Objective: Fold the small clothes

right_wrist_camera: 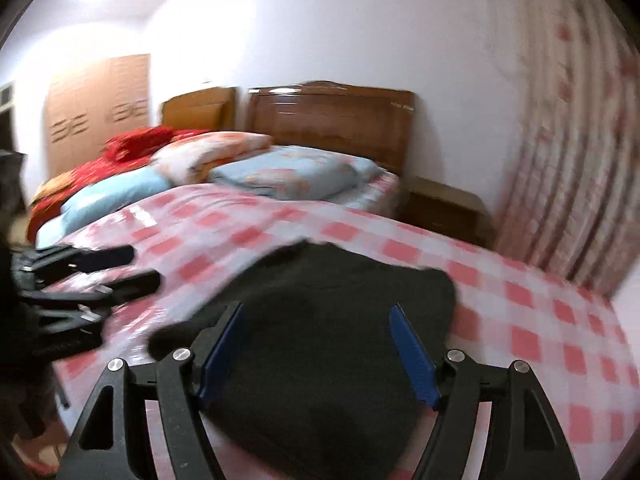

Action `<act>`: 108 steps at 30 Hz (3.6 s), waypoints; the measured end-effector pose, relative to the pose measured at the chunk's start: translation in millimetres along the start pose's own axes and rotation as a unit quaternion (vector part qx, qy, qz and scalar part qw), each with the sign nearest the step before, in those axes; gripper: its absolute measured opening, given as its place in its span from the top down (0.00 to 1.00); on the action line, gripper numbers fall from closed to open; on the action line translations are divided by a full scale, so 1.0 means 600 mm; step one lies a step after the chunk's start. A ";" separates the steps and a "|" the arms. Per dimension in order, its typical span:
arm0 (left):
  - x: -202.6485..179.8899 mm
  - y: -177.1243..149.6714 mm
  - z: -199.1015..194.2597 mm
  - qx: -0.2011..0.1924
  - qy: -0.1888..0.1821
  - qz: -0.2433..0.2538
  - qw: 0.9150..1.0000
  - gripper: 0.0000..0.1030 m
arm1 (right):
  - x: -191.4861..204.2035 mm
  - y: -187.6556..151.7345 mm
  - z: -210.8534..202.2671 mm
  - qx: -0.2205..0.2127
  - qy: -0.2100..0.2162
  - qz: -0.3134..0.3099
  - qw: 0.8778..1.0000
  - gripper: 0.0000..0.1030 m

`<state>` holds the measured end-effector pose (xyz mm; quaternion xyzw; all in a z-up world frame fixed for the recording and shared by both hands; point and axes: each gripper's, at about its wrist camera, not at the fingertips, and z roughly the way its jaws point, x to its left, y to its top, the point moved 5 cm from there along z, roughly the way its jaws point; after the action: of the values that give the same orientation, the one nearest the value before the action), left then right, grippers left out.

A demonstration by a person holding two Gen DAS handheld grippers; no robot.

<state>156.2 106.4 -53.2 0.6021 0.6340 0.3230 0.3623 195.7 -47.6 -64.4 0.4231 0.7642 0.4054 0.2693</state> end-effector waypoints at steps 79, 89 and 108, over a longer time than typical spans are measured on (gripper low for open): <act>-0.054 -0.015 -0.192 -0.058 0.040 0.020 0.997 0.27 | 0.006 -0.040 -0.290 -0.085 -0.059 0.122 0.987 0.00; -0.093 -0.086 -0.169 -0.038 0.057 0.042 0.997 0.27 | 0.017 -0.134 -0.234 -0.003 -0.076 0.127 0.989 0.00; -0.093 -0.083 -0.174 -0.046 0.038 0.035 0.998 0.27 | 0.053 -0.131 -0.226 -0.001 -0.078 0.077 0.994 0.00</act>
<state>42.1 50.0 -36.2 0.5936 0.6108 0.3869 0.3534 44.1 -97.6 -61.9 0.5106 0.7057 0.3915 0.2966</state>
